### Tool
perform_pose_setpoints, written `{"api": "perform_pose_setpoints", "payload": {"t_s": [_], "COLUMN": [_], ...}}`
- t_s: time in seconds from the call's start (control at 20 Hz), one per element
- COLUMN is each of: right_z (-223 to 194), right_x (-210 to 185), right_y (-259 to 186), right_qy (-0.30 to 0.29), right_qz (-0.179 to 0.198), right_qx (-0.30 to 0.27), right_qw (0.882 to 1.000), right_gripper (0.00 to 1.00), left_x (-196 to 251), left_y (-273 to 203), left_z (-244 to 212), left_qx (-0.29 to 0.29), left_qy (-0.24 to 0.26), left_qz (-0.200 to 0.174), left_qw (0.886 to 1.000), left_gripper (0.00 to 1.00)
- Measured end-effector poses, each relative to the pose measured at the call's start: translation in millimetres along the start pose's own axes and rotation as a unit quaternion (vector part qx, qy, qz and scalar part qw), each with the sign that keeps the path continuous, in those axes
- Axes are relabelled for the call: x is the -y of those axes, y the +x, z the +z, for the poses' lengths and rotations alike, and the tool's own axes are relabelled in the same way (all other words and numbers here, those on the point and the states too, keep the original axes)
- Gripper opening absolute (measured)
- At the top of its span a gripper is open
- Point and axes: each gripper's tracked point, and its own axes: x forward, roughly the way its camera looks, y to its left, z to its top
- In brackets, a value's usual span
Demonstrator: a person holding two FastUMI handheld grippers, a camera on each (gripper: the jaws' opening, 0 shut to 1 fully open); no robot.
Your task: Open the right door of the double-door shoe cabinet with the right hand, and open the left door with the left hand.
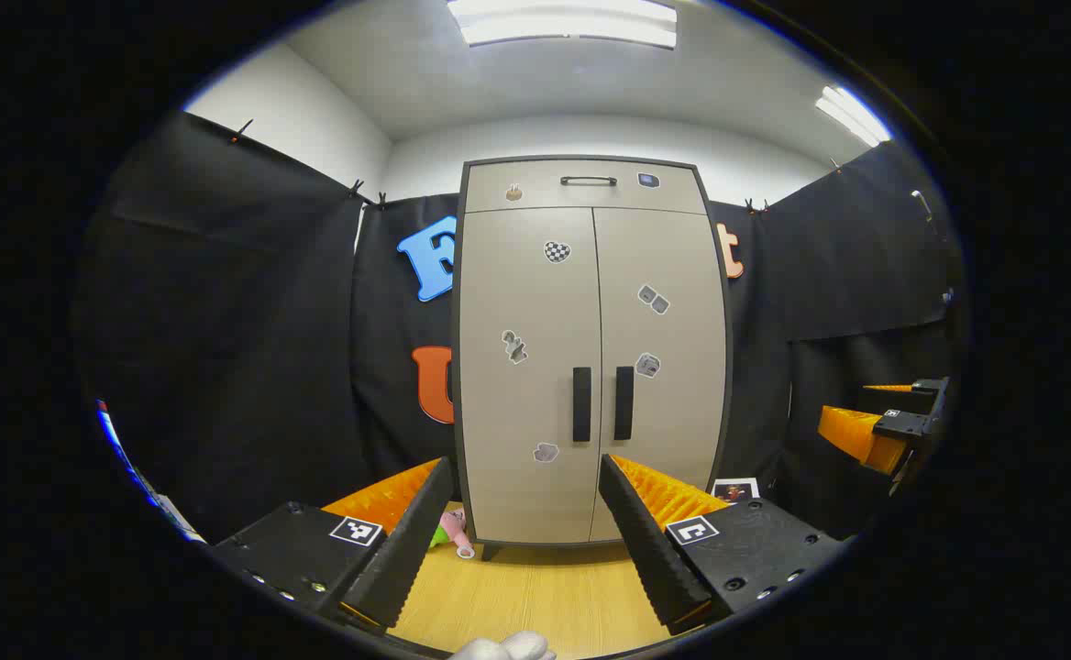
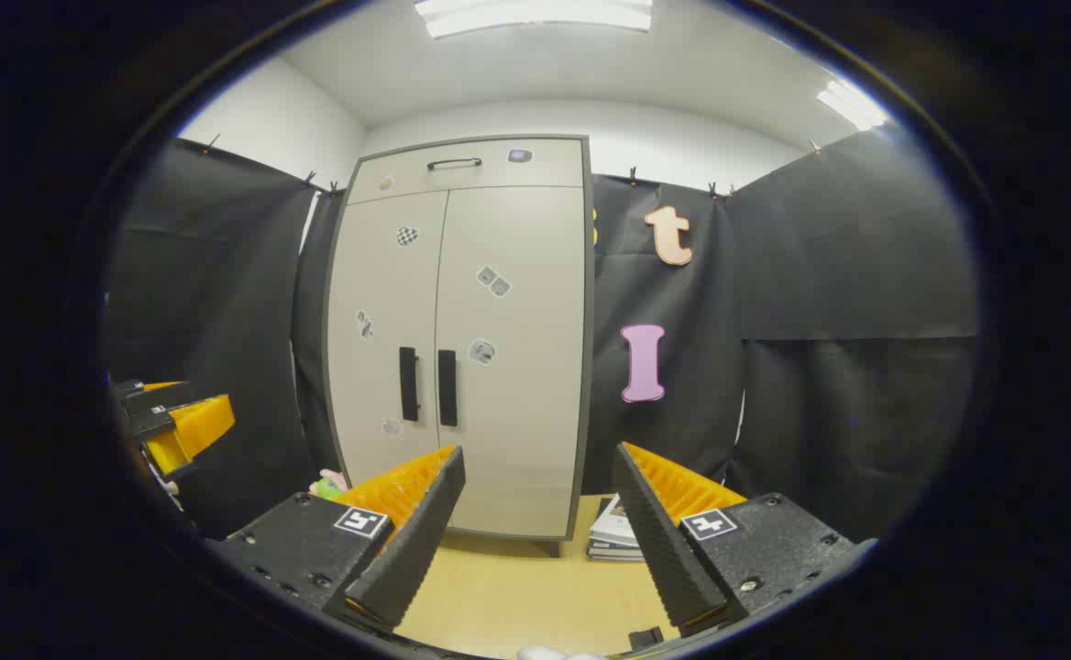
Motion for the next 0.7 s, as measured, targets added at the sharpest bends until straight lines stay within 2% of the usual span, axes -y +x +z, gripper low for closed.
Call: {"api": "perform_pose_setpoints", "payload": {"t_s": [0.05,0.7], "right_z": [0,0], "right_x": [0,-3], "right_y": [0,12], "right_qy": [0.000,-0.005], "right_qz": [0.000,-0.003], "right_qx": [0.000,-0.004], "right_qw": [1.000,1.000], "right_gripper": [1.00,1.00], "left_x": [-1,-4], "left_y": [-1,2], "left_z": [0,-2], "left_qx": [0.000,-0.005], "left_qy": [0.000,0.003], "left_qz": [-0.001,0.000], "left_qw": [1.000,1.000], "left_gripper": [0.96,0.97]}}
